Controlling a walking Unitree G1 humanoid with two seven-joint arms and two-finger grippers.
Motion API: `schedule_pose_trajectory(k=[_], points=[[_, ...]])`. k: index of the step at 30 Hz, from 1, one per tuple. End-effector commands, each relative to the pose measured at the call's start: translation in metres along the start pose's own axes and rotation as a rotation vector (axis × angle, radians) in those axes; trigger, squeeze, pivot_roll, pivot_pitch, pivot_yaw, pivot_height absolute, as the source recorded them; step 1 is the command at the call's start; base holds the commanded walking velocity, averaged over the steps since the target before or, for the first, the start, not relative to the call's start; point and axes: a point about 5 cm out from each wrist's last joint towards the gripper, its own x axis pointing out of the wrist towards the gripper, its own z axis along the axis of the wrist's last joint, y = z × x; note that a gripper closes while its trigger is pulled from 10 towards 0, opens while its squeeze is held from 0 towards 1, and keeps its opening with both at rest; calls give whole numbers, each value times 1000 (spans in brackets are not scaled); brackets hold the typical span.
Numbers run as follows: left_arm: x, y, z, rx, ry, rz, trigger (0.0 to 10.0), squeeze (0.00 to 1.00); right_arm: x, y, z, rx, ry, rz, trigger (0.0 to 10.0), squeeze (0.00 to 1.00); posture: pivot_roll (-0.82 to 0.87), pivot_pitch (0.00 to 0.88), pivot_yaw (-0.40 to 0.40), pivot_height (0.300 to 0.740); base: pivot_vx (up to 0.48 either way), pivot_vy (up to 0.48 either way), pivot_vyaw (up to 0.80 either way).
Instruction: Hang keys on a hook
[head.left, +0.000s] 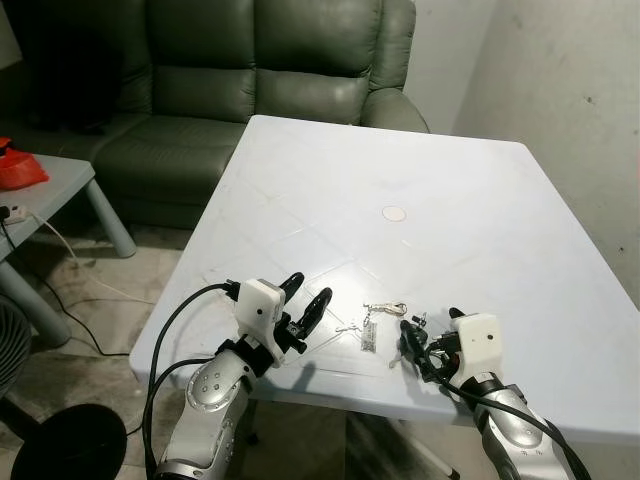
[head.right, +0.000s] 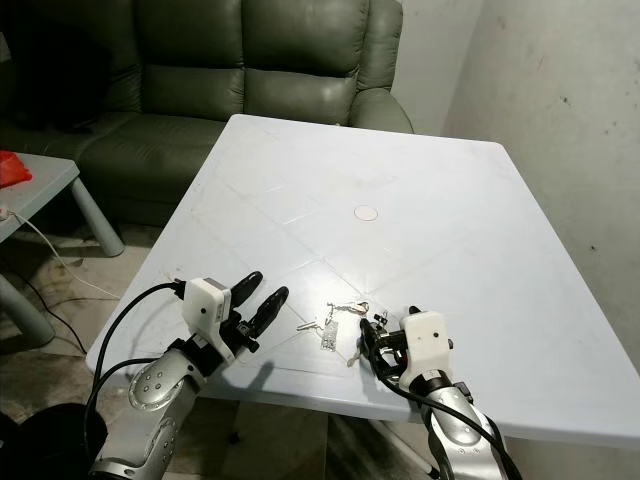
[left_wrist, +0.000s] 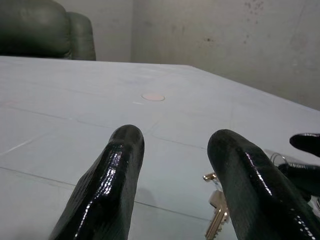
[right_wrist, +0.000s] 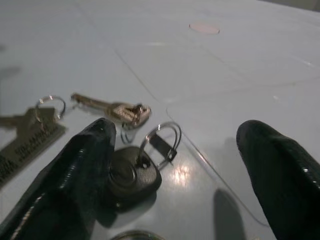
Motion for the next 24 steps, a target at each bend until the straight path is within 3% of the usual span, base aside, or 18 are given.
schedule_pose_trajectory(k=[1,24], points=[[2,-2,4,11,-4,-21,10000,0,0,0,5,7,-8,-17,0,0,-120,0,-29,740,0,0,0],[-2,-1,6,18,-8,-3,10000,0,3,17,7,22,49,-9,0,0,-90,0,-44,740,0,0,0]])
